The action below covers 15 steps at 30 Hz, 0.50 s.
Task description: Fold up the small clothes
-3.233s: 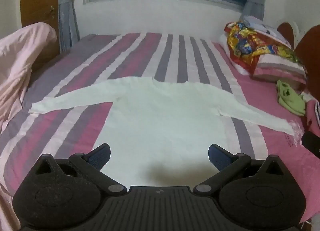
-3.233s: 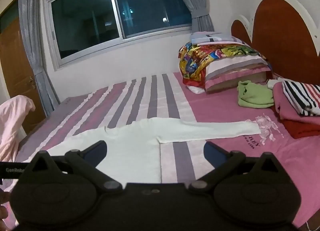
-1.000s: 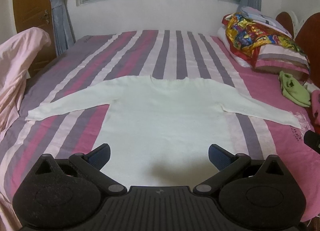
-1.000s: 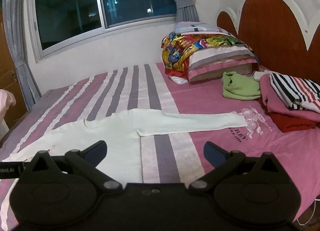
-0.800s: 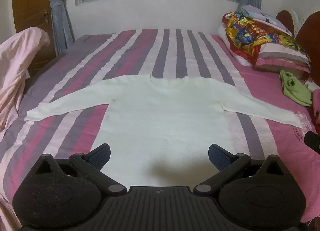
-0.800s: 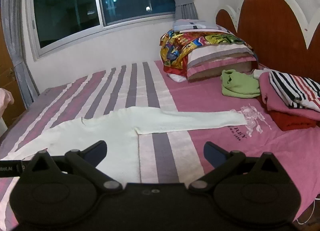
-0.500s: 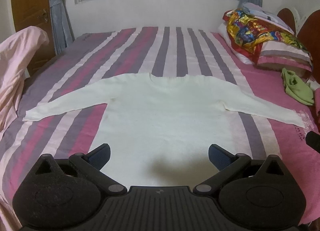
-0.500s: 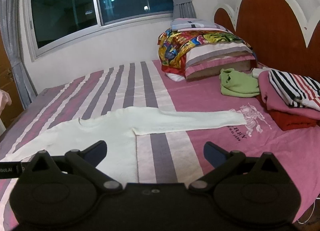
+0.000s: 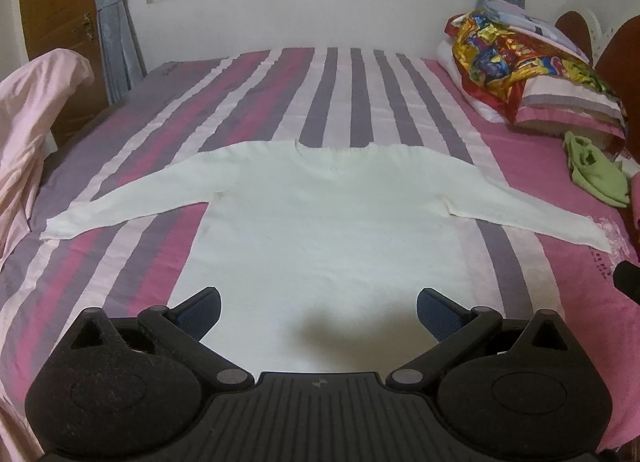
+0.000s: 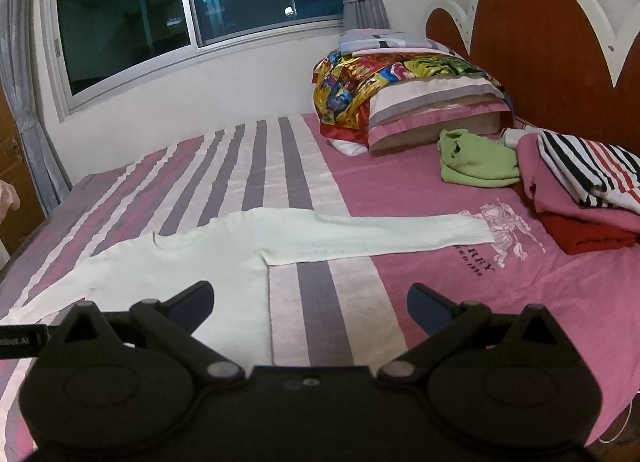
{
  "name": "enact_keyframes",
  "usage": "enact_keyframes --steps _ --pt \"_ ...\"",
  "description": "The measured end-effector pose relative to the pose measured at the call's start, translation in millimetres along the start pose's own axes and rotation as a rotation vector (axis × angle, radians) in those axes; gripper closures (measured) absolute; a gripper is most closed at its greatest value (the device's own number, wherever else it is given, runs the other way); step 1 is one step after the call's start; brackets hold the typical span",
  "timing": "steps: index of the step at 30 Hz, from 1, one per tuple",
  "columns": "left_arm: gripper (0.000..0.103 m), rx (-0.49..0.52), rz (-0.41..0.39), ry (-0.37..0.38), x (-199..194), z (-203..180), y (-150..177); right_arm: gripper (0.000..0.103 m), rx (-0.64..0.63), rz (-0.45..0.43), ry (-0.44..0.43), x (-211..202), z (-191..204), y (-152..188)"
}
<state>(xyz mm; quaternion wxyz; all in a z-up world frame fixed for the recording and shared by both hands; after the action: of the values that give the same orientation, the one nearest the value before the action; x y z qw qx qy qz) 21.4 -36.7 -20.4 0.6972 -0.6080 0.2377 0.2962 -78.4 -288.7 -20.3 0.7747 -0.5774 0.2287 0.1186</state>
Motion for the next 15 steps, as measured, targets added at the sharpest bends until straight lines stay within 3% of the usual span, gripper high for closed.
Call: enact_keyframes --steps 15 --pt "0.0 0.018 0.006 0.004 10.0 -8.9 -6.2 0.0 0.009 0.008 0.018 4.1 -9.8 0.2"
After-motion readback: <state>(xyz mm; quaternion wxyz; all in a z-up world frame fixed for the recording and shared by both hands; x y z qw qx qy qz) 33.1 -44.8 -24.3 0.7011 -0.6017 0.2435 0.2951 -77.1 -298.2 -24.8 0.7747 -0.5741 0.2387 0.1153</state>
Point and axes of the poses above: each gripper's, at about its wrist camera, not at the fingertips, and x roughly the way its jaws point, z to its left, y to its underside, the point moved 5 cm from there along x, roughly the way its jaws point, and after that the axes turned 9 degrees about -y, right-handed, at the moved point
